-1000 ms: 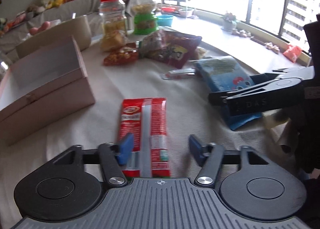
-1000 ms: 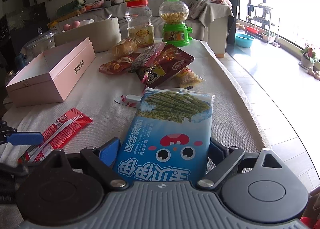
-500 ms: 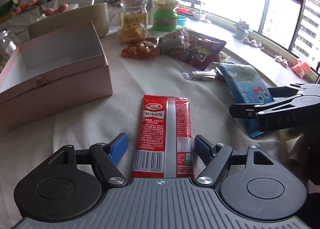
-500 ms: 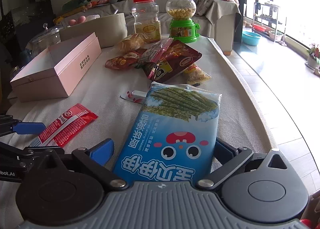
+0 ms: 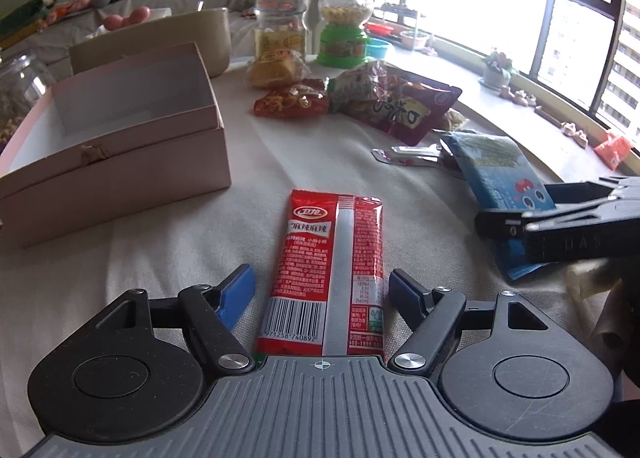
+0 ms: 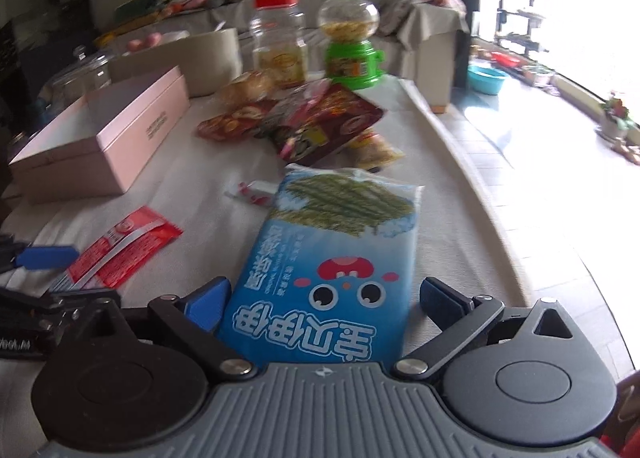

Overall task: Organize snacks
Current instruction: 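Grasp the red sausage-stick packet with the left gripper while the right gripper holds the blue bag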

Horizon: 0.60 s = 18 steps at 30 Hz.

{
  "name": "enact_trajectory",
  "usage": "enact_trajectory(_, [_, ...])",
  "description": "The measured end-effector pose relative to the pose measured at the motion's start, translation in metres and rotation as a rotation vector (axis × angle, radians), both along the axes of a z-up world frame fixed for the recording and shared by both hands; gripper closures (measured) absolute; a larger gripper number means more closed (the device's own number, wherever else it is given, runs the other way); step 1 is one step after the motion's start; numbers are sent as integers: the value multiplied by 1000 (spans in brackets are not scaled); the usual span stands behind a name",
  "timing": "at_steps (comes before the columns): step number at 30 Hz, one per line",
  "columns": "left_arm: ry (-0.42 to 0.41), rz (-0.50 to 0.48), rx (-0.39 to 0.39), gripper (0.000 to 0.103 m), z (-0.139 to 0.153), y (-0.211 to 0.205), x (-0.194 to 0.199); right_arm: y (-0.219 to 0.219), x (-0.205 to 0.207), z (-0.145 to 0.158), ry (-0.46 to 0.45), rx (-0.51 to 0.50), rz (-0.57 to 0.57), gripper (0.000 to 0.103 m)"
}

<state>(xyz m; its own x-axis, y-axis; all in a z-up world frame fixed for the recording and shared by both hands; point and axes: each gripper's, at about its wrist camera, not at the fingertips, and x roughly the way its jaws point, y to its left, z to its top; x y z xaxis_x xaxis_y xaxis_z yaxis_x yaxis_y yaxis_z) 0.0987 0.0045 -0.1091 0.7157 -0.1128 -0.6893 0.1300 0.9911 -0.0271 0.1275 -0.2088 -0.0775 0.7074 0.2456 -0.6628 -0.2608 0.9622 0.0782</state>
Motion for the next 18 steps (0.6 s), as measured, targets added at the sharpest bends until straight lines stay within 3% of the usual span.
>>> enact_trajectory(6, [-14, -6, -1, 24, -1, 1, -3, 7, 8, 8, -22, -9, -24, 2])
enact_trajectory(10, [-24, -11, 0, 25, -1, 1, -4, 9, 14, 3, 19, -25, -40, 16])
enact_trajectory(11, [-28, -4, 2, 27, 0, 2, -4, 9, 11, 5, 11, -29, -37, 16])
enact_trajectory(13, [-39, 2, 5, 45, 1, 2, -7, 10, 1, 11, -1, -31, -7, 18])
enact_trajectory(18, [-28, -14, -36, 51, 6, 7, -18, 11, -28, 33, -33, -8, 90, 18])
